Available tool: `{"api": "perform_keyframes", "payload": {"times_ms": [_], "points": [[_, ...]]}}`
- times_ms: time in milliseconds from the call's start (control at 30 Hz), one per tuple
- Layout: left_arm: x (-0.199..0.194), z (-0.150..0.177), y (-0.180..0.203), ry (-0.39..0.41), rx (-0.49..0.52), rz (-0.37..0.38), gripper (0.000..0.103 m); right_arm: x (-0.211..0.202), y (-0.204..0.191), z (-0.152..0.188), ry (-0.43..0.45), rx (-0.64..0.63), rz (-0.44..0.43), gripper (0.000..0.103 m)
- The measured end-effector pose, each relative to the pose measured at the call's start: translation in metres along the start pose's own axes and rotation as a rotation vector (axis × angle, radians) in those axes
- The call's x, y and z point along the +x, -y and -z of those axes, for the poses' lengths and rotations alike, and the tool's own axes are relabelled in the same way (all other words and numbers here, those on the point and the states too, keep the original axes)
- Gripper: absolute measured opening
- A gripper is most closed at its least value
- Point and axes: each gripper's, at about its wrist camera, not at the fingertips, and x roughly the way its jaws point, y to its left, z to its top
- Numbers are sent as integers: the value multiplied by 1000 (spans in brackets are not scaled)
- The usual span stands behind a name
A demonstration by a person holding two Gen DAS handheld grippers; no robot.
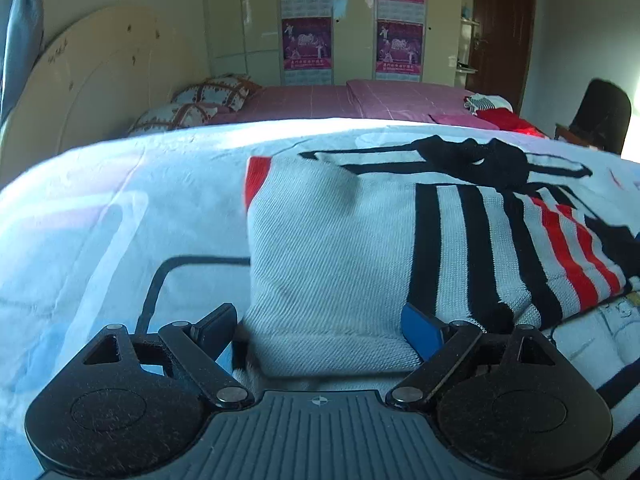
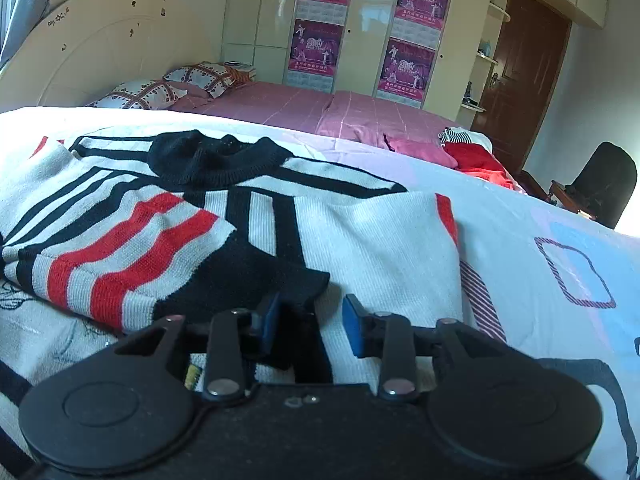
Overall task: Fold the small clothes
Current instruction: 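Grasp the black hem with both grippers and lift it toward the collar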
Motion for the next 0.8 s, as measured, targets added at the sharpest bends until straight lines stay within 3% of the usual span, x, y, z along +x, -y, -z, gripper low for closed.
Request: {"api": "perform_keyframes", "payload": {"times_ms": [100, 167, 233, 500, 633, 800], "points": [[-17, -1, -14, 22, -45, 23, 88, -14, 12, -7, -1, 71, -3, 41], [-37, 1, -19, 52, -30, 44, 88, -40, 30, -4, 58, 165, -51, 41], [-55, 11, -23, 63, -14, 72, 88, -59, 41, 8, 31, 206, -67, 41], [-125, 83, -40, 40, -26, 123, 88, -141, 74, 99, -31, 357, 11, 42], [-154, 119, -43, -4, -70, 156, 88, -179, 84, 142, -49, 501, -23, 48], [-184, 150, -45, -40, -197, 217, 88, -205, 92, 183, -62, 701, -138, 52]]}}
